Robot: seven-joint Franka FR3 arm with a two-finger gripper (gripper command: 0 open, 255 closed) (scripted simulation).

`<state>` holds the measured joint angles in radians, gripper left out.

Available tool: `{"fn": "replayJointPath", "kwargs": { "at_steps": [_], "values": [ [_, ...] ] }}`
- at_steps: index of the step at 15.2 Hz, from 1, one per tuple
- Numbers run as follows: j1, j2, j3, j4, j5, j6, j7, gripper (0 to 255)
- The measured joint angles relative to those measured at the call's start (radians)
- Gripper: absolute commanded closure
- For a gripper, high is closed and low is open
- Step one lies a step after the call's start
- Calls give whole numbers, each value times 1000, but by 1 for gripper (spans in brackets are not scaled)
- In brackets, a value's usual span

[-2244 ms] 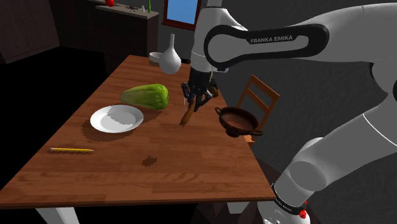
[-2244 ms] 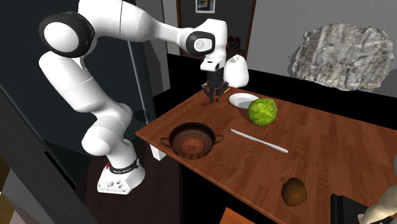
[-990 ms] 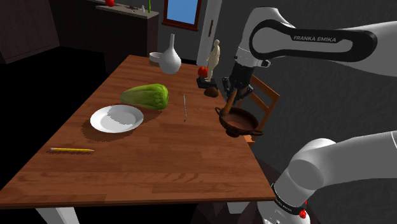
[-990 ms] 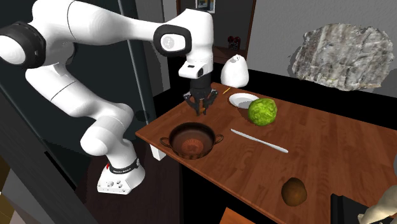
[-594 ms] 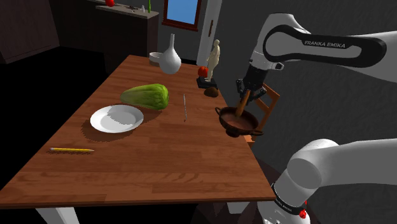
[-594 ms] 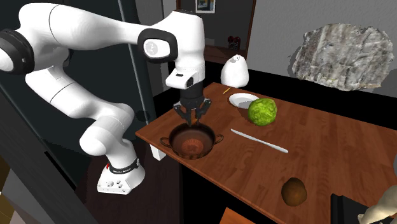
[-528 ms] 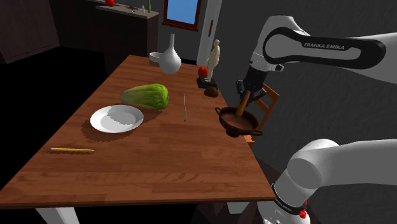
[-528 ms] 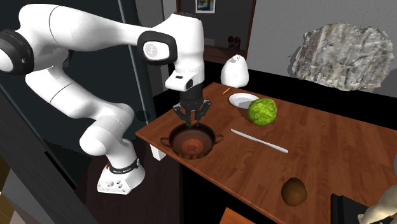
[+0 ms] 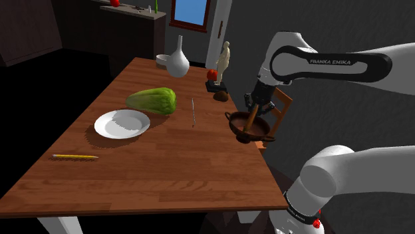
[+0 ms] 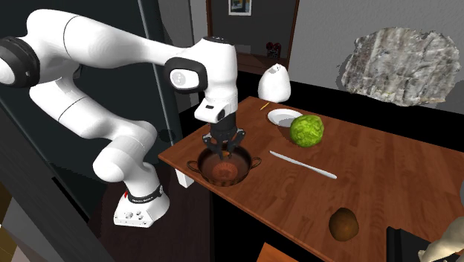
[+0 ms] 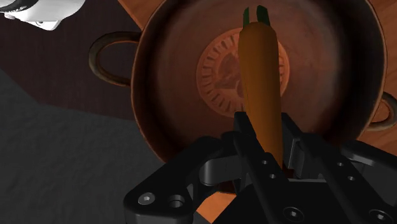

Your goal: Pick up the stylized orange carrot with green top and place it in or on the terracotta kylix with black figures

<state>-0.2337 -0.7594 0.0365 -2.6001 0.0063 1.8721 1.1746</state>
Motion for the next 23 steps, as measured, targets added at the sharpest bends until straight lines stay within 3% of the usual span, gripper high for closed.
{"fn": "replayJointPath", "kwargs": {
  "at_steps": [4, 10, 11, 17, 23],
  "values": [
    [0, 10, 1, -42, 0, 53, 0, 255],
    [0, 11, 0, -47, 0, 59, 0, 255],
    [0, 11, 0, -47, 0, 59, 0, 0],
    [0, 11, 0, -47, 0, 59, 0, 0],
    [0, -5, -1, 63, -1, -66, 0, 0]
  ]
}}
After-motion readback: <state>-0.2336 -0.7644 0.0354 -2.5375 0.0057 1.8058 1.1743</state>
